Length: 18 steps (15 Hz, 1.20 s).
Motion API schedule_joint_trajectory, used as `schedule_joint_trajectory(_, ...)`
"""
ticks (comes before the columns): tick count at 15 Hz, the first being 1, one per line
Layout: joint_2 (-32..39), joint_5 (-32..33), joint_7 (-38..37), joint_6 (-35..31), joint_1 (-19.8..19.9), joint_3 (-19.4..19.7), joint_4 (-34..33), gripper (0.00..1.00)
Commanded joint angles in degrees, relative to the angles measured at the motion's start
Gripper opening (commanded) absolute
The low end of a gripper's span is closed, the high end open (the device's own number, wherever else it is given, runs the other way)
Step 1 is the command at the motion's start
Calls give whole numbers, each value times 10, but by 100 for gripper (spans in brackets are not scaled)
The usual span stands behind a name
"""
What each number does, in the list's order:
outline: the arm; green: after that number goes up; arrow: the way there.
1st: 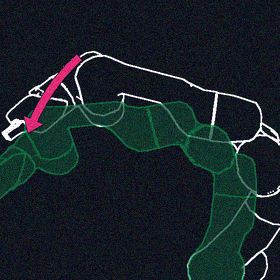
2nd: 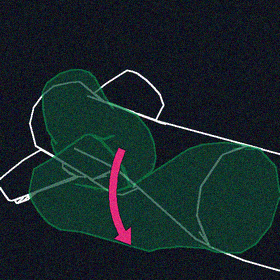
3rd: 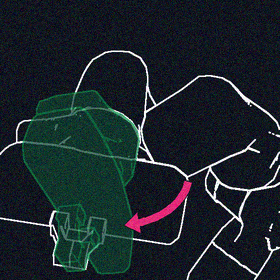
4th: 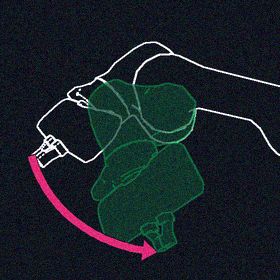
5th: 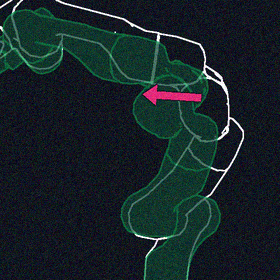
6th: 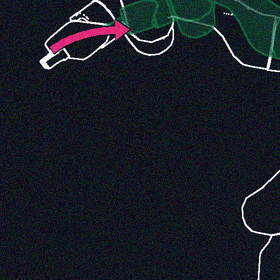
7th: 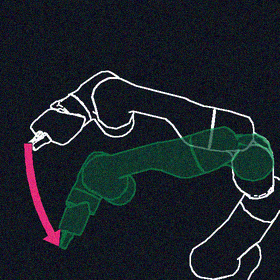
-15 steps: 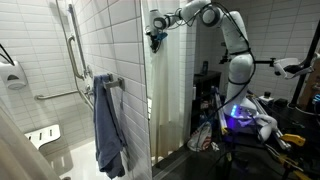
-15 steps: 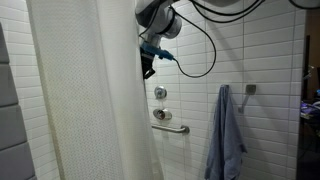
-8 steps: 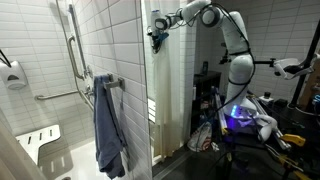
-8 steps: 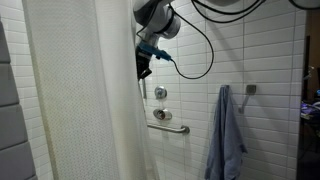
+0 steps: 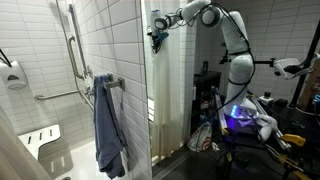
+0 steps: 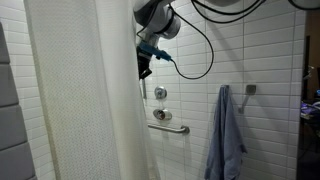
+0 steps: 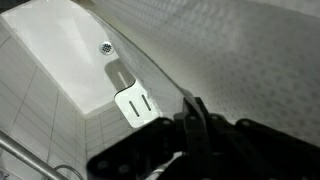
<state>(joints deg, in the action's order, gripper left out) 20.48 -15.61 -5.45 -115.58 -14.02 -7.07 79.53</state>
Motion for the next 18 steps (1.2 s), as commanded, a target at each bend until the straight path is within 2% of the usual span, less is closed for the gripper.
schedule_joint_trajectory(1, 2, 6, -4, 2, 10, -12, -3, 1)
schedule_joint_trajectory(10, -12, 3, -10, 17, 12, -17, 11, 0)
schedule_joint_trajectory(18, -3, -10, 4, 47, 13, -34, -4, 0)
